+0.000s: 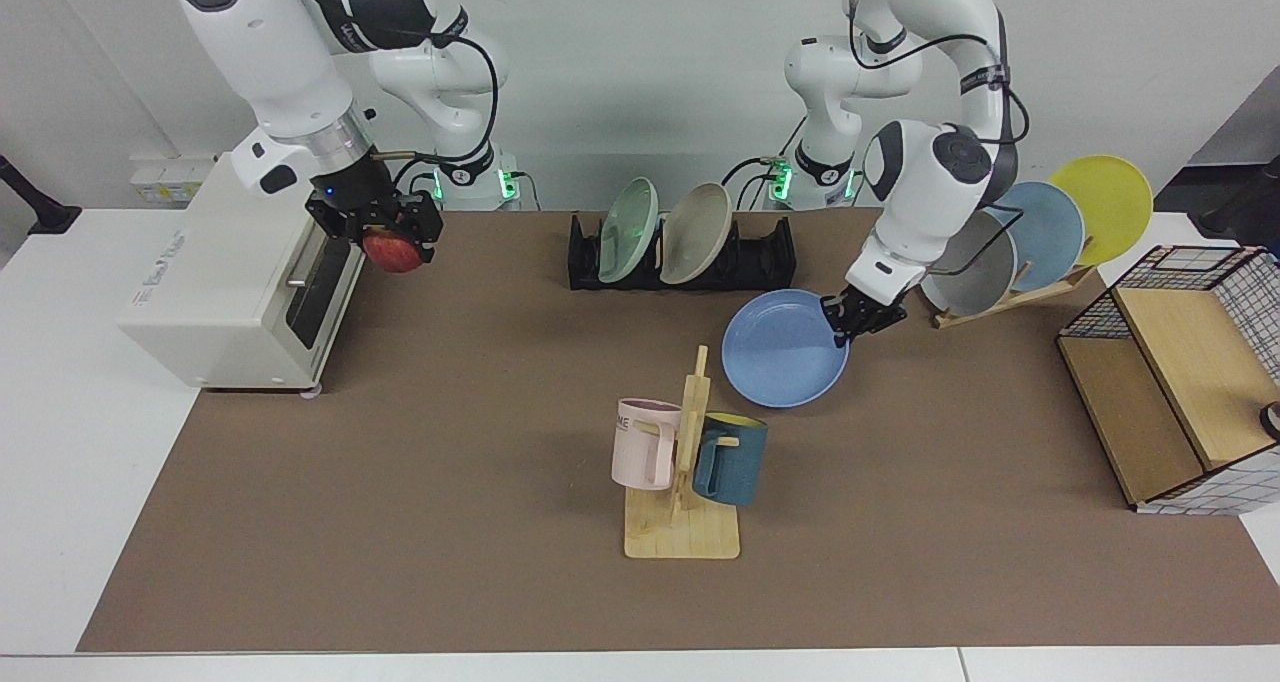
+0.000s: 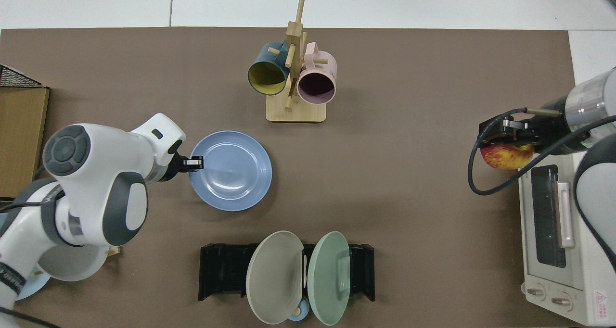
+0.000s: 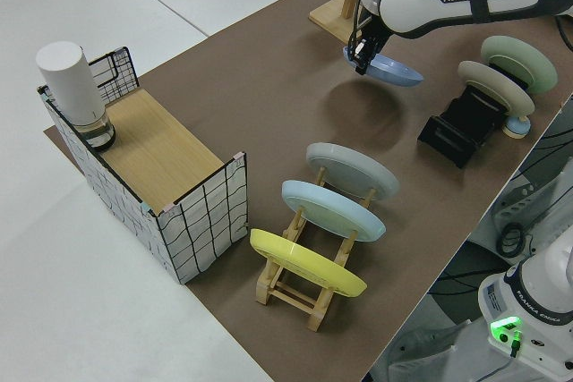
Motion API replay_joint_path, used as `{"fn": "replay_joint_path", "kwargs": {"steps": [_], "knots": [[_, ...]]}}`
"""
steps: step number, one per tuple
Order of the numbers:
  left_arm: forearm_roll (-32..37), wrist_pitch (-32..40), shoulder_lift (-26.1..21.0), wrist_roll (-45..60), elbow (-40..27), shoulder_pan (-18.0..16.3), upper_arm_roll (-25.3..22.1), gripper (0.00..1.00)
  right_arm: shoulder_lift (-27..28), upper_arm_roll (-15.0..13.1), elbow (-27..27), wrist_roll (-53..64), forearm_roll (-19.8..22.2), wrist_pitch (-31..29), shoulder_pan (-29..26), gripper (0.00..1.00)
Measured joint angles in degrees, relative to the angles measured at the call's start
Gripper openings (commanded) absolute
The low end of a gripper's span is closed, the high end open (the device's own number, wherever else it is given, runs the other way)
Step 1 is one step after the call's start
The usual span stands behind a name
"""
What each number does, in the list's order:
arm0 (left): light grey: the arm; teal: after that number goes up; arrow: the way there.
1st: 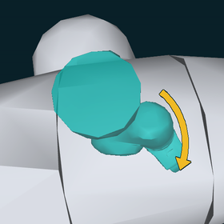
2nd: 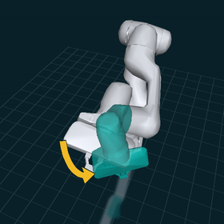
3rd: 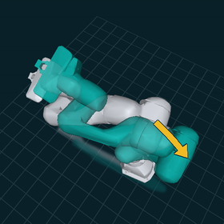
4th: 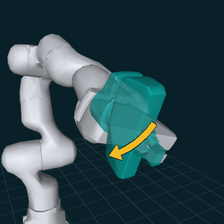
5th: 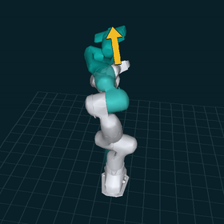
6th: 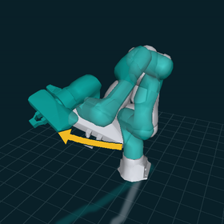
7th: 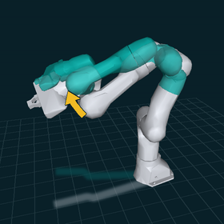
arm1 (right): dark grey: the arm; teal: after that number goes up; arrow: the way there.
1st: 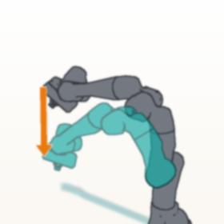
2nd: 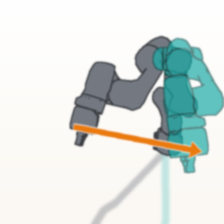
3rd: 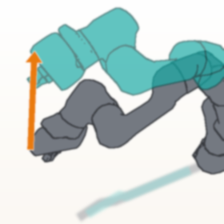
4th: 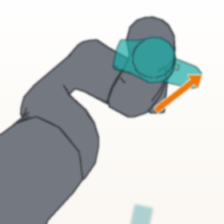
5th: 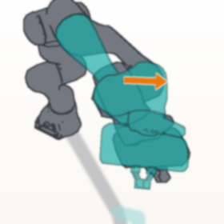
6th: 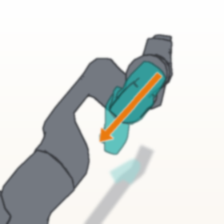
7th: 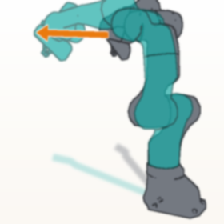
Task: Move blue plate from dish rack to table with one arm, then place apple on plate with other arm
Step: 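Lift the blue plate with the left gripper while the right gripper lifts the apple, then set the blue plate on the table while the right gripper carries the apple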
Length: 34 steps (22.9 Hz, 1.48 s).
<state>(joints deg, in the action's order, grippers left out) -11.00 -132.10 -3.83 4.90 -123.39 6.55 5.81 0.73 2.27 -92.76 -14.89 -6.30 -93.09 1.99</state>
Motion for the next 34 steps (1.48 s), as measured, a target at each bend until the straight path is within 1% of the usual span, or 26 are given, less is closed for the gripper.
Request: {"fn": "replay_joint_path", "kwargs": {"steps": [2, 5, 9, 14, 15, 16, 17, 21, 25, 27, 29, 34], "knots": [[-3.22, -2.98, -2.91, -0.67, 0.16, 0.00, 1.86, 0.00, 0.00, 0.51, 1.07, -3.36, -0.26, 0.51, 0.76, 0.00], [-6.54, -5.12, -5.98, -1.99, 0.59, -0.11, 4.43, 0.00, 0.01, 0.97, 1.47, -8.27, -0.39, 0.40, 3.16, 0.00], [-13.15, -5.48, -7.03, -6.71, 1.11, -1.61, 7.93, 0.00, 0.06, 1.17, 1.47, -12.08, -1.50, -0.33, 4.51, 0.00], [-16.61, -9.14, -7.99, -10.33, 0.99, -2.34, 11.44, 0.00, 0.41, 1.11, 1.15, -15.02, -2.91, -2.80, 4.63, 0.00], [-17.24, -10.83, -8.53, -11.28, 0.82, -2.36, 12.10, 0.21, 0.61, 1.11, 0.96, -16.08, -3.13, -3.66, 5.07, 0.00], [-17.60, -12.60, -9.22, -11.97, 0.56, -2.36, 12.67, 0.70, 0.82, 1.13, 0.67, -17.34, -3.24, -4.68, 5.64, 0.00], [-17.76, -14.09, -9.95, -12.40, 0.33, -2.36, 13.08, 0.99, 1.02, 1.16, 0.32, -18.74, -3.28, -5.68, 6.34, 0.00], [-17.90, -15.68, -12.09, -13.44, 0.18, -2.57, 13.40, 1.00, 2.02, 1.29, -0.77, -24.13, -3.31, -8.77, 9.46, 0.00], [-17.54, -15.60, -11.92, -13.72, 0.49, -3.10, 13.36, 1.00, 2.96, 1.34, -1.35, -27.87, -3.34, -10.97, 11.52, 0.00], [-16.06, -15.04, -11.40, -13.75, 1.06, -3.54, 12.94, 1.00, 3.70, 1.36, -1.76, -29.85, -3.38, -12.52, 12.79, 0.00], [-12.66, -12.99, -10.68, -13.70, 1.97, -4.79, 12.67, 1.00, 4.59, 1.38, -2.10, -31.41, -3.39, -14.21, 13.95, 0.00], [1.46, -3.75, -8.52, -12.48, 7.15, -10.67, 12.39, 1.00, 7.42, 1.44, -3.08, -33.03, -3.39, -18.53, 16.64, 0.00]]}}
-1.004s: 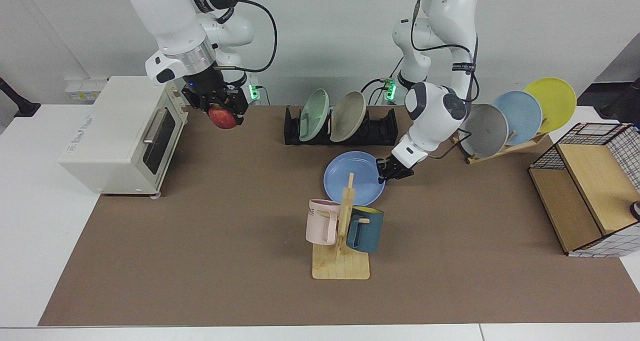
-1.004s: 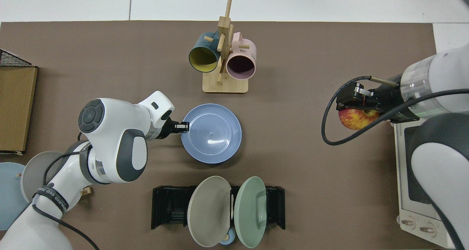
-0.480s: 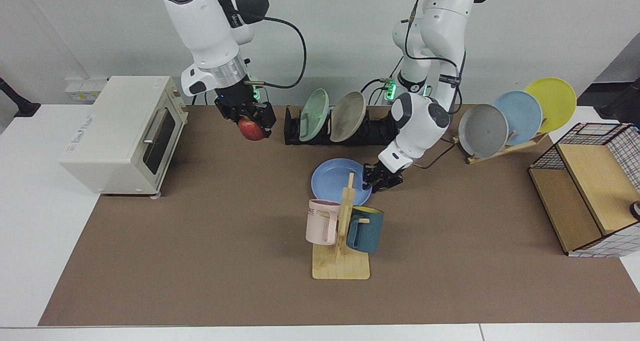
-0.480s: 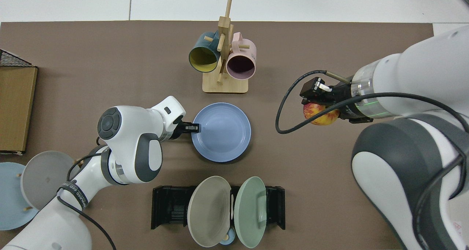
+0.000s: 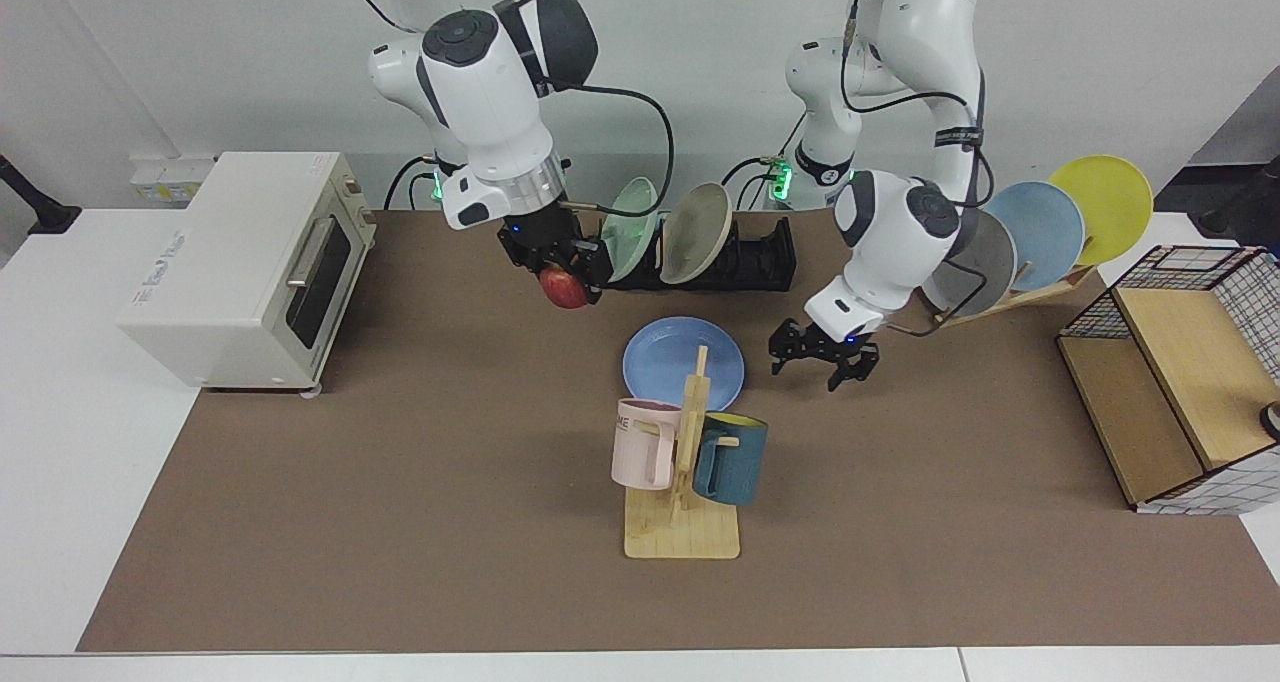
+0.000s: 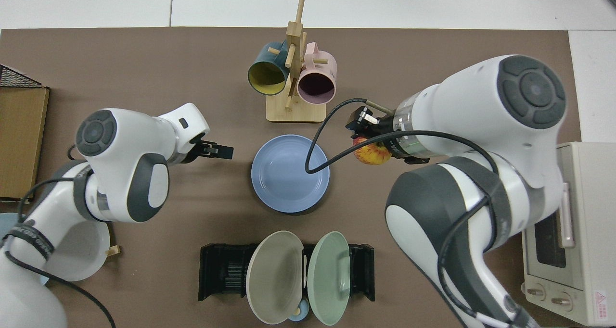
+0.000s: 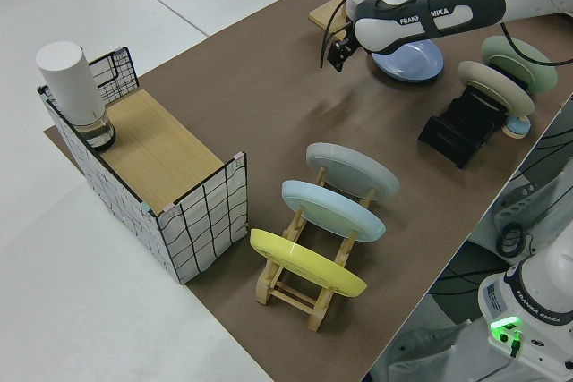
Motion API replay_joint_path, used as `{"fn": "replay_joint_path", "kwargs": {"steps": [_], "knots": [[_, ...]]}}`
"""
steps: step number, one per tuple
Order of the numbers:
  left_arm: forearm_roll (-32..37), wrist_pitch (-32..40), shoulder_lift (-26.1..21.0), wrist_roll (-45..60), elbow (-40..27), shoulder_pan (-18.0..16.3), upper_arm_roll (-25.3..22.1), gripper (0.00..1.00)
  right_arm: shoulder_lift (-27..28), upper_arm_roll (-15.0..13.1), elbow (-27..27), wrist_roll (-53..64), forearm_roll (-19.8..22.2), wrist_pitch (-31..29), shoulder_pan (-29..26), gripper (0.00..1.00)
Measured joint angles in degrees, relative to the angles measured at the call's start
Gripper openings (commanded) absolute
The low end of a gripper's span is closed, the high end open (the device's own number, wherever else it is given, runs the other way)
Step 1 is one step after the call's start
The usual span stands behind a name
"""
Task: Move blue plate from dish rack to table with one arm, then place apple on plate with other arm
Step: 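Set the blue plate on the table while the right gripper carries the apple, then lower the apple onto the blue plate and open the right gripper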
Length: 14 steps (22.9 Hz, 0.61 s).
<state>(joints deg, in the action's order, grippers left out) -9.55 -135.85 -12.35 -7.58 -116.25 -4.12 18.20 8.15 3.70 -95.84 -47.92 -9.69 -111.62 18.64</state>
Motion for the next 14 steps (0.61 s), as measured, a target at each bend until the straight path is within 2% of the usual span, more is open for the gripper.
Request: {"fn": "replay_joint_path", "kwargs": {"steps": [4, 9, 14], "knots": [[8.45, 8.42, 1.41, 0.04, 5.29, -2.83, -0.23, 1.00, 2.00, 0.01, -0.73, 0.00, 0.00, -2.47, 1.49, 0.00], [17.94, 18.37, 3.60, -0.69, 12.22, -3.95, -0.31, 1.00, 3.93, 0.02, -2.51, 0.00, 0.05, -5.50, 4.59, 0.00], [20.03, 23.95, 5.55, -2.67, 16.73, -3.95, -0.31, 1.00, 5.35, 0.01, -6.56, -0.03, 0.10, -12.29, 8.22, 0.00]]}}
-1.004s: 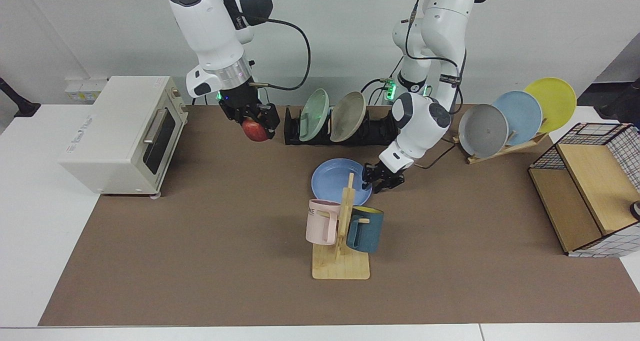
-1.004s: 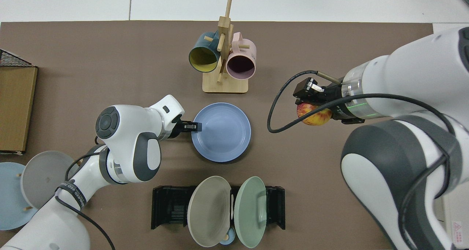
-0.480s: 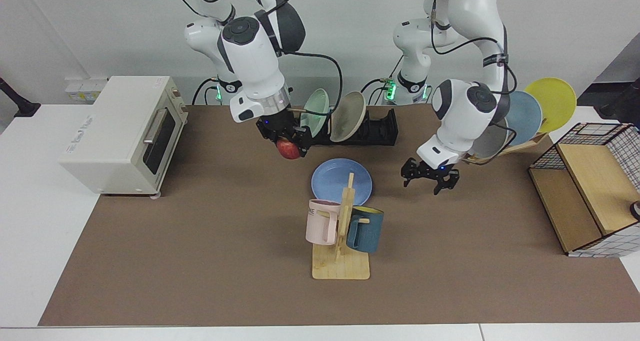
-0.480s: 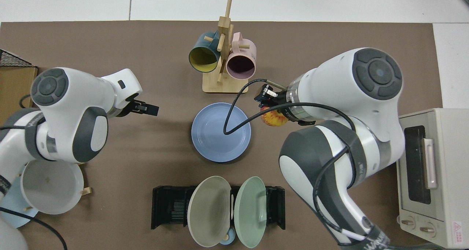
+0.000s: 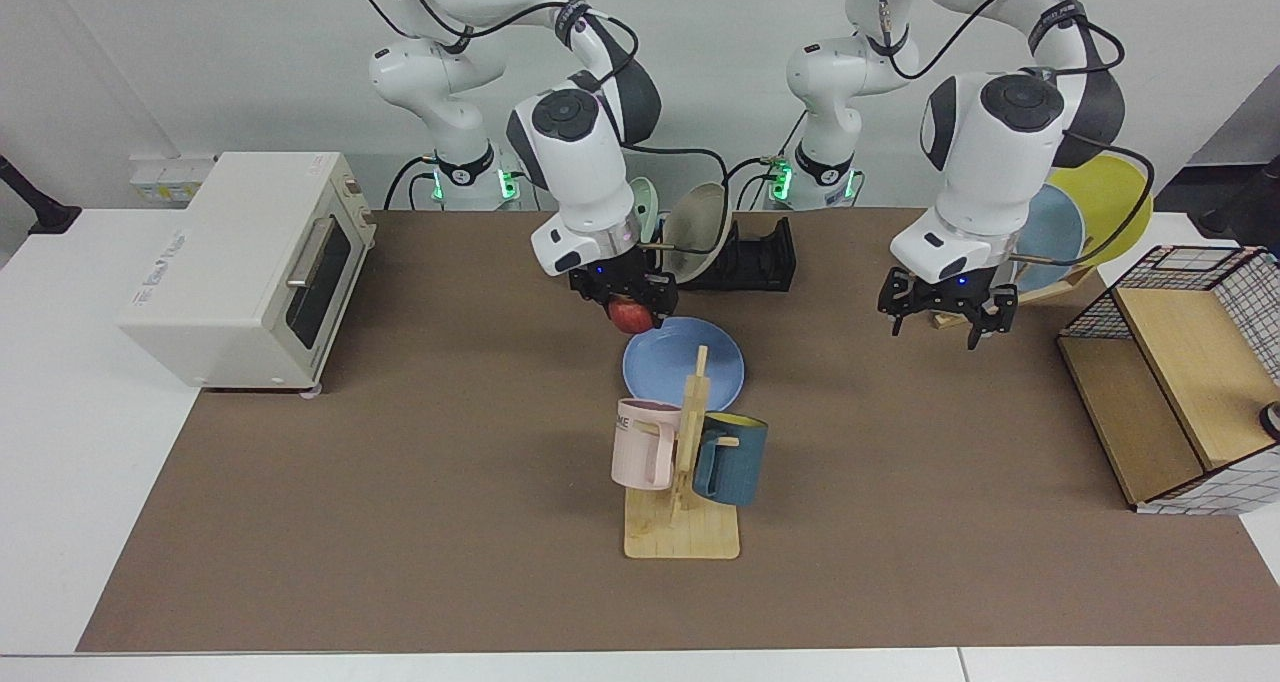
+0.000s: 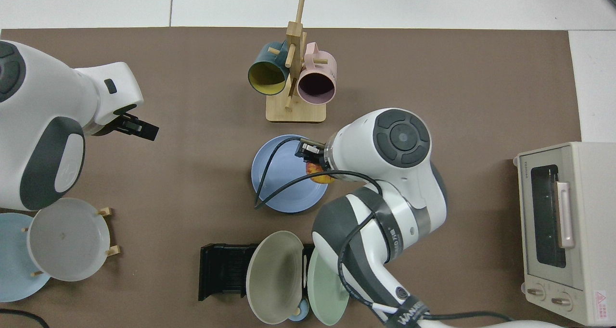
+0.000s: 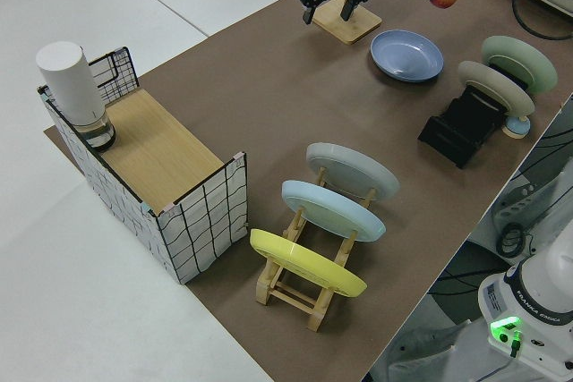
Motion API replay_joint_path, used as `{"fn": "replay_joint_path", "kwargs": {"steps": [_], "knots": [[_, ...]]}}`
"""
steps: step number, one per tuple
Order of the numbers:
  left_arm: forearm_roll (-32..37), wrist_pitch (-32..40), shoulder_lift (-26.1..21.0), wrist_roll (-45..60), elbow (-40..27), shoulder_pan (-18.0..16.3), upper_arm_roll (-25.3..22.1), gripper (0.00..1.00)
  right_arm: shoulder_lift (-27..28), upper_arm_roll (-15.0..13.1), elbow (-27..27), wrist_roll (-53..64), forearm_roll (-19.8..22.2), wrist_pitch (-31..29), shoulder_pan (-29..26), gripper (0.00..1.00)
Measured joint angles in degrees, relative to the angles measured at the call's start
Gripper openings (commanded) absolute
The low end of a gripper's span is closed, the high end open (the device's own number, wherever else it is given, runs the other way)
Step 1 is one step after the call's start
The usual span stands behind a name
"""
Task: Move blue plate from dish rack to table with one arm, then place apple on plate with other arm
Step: 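Lower the apple onto the blue plate and open the right gripper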
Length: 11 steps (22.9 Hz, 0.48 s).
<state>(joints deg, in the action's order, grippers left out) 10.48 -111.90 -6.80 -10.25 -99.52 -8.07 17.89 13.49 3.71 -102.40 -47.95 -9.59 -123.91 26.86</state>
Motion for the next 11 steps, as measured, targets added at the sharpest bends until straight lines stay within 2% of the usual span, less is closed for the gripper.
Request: {"fn": "replay_joint_path", "kwargs": {"steps": [3, 7, 11], "knots": [[0.00, 0.32, 0.16, -0.51, 0.55, 0.00, -0.01, 1.00, 1.63, -0.02, -1.65, -0.13, 0.46, -2.61, 2.07, 0.00], [0.00, 0.32, -0.07, -0.80, 0.54, 0.00, -0.01, 1.00, 5.79, -0.02, -2.45, -4.12, 4.47, -7.85, 4.87, 0.00], [0.07, 0.34, -0.12, -1.31, 0.55, 0.00, -0.03, 1.00, 9.50, -0.08, -2.50, -4.94, 5.86, -11.31, 5.83, 0.00]]}}
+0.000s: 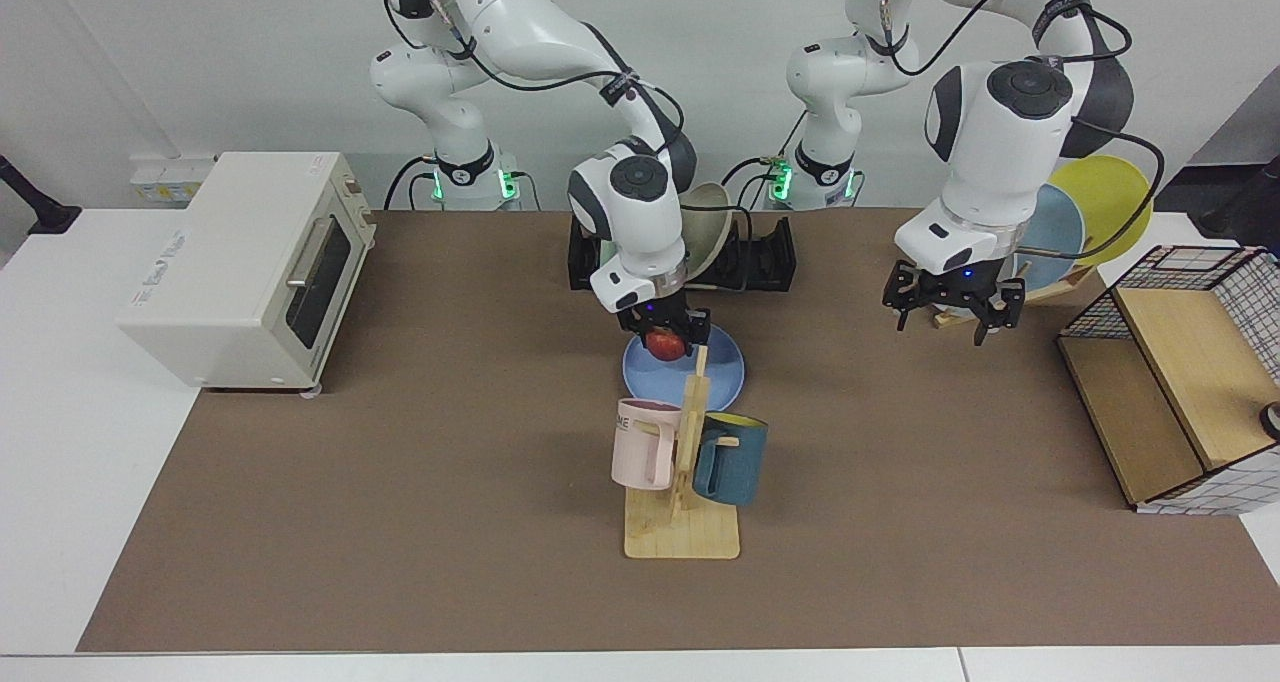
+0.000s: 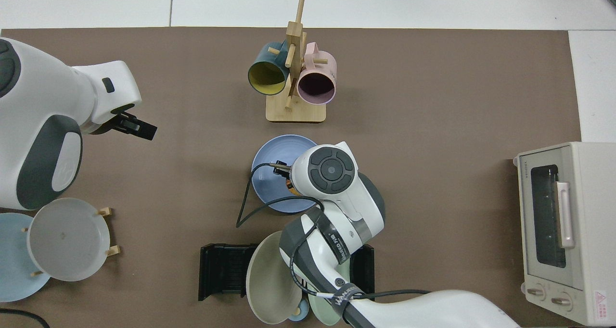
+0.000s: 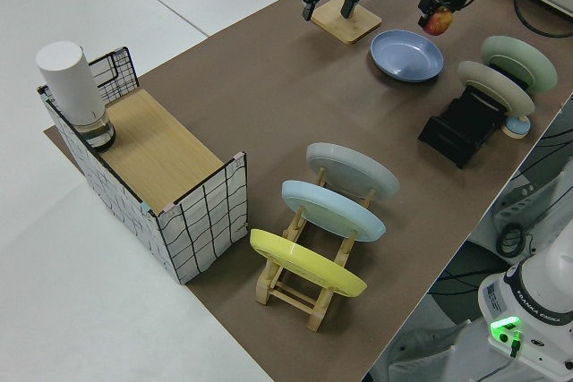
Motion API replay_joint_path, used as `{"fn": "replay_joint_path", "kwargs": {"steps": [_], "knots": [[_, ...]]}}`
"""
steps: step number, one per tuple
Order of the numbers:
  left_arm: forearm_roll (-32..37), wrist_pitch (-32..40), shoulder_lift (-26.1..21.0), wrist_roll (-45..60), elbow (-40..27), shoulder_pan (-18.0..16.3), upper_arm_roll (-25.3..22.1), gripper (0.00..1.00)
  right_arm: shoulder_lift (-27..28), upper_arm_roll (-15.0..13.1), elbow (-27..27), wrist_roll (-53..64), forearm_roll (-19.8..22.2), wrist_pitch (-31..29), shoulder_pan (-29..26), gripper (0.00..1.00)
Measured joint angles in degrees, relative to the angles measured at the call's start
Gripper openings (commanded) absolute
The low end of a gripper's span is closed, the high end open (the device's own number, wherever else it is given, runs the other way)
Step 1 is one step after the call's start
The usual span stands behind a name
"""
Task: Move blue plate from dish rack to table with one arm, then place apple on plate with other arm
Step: 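Lower the apple onto the blue plate and open the right gripper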
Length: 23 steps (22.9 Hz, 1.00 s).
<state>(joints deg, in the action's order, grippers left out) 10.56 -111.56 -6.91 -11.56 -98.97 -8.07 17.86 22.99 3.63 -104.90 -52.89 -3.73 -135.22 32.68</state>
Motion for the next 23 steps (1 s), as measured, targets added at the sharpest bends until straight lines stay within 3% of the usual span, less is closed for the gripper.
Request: {"fn": "replay_joint_path", "kwargs": {"steps": [9, 17, 18, 19, 20, 23], "knots": [[-3.35, 4.85, 0.40, 3.48, 1.60, -0.25, -0.40, 1.00, 2.53, -0.17, 0.09, 0.00, 1.54, -0.68, 1.24, 0.04], [-9.26, 8.05, 0.48, 8.50, 2.17, -3.24, -0.47, 1.00, 2.46, -0.17, 0.08, 0.00, 1.67, 0.12, 1.48, 0.06], [-9.91, 8.20, 0.50, 8.92, 2.19, -3.67, -0.51, 1.00, 2.43, -0.17, 0.05, 0.00, 1.71, 0.26, 1.52, 0.24], [-10.27, 8.32, 0.53, 9.27, 2.21, -4.06, -0.54, 1.00, 2.39, -0.17, 0.02, 0.00, 1.75, 0.35, 1.56, 0.75], [-10.54, 8.45, 0.58, 9.53, 2.24, -4.45, -0.52, 1.00, 2.36, -0.17, 0.00, 0.00, 1.81, 0.49, 1.62, 1.00], [-11.03, 8.68, 0.84, 9.83, 2.31, -5.12, -0.52, 1.00, 2.31, -0.17, -0.01, 0.00, 1.88, 0.94, 1.79, 1.00]]}}
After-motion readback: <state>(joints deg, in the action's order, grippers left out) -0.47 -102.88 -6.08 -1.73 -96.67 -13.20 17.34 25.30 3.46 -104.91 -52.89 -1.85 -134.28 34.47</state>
